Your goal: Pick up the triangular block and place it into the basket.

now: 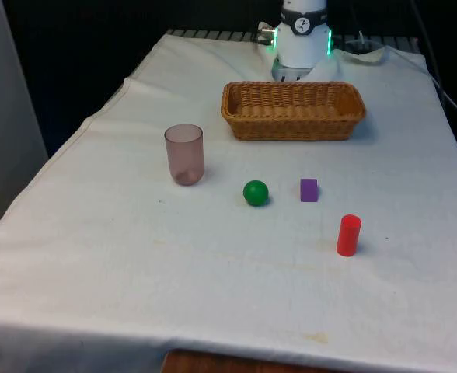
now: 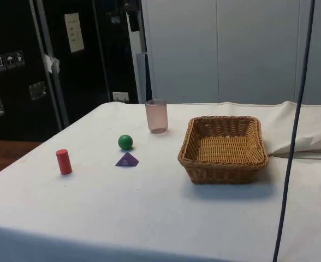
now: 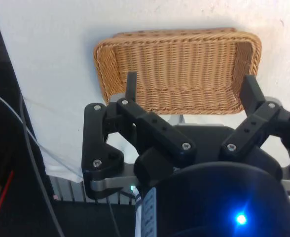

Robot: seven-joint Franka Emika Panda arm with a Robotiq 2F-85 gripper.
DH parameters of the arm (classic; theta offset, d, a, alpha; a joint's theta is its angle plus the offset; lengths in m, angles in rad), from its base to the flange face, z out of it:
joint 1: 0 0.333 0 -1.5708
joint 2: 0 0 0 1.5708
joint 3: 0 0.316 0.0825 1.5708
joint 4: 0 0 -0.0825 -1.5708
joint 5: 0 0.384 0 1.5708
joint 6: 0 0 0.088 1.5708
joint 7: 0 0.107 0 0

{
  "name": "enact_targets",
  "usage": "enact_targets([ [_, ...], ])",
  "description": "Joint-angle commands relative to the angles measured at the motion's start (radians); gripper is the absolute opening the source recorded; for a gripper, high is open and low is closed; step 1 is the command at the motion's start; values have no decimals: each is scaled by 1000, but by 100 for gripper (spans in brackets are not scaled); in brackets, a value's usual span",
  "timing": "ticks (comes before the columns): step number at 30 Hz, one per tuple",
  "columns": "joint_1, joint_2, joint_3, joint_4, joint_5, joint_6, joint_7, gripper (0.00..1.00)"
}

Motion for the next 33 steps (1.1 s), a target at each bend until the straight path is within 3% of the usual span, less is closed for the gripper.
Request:
enact_targets([
  [1,1,3,3,0,0,5,3,100],
  [3,7,10,18,-8,-10,42,33,100],
  [9,9,9,46,-42,-21,100,67,100],
  [10,4,15,45,-31,-10,81,55,100],
  [11,9,8,50,-50,-22,109,72,100],
  [21,8,1,88,-139,-24,206,114,100],
  [25,9,17,103,-171,-19,249,131,100],
  [26,5,10,100,-166,-17,232,118,100],
  [33,8,58,127,-193,-15,303,174,100],
])
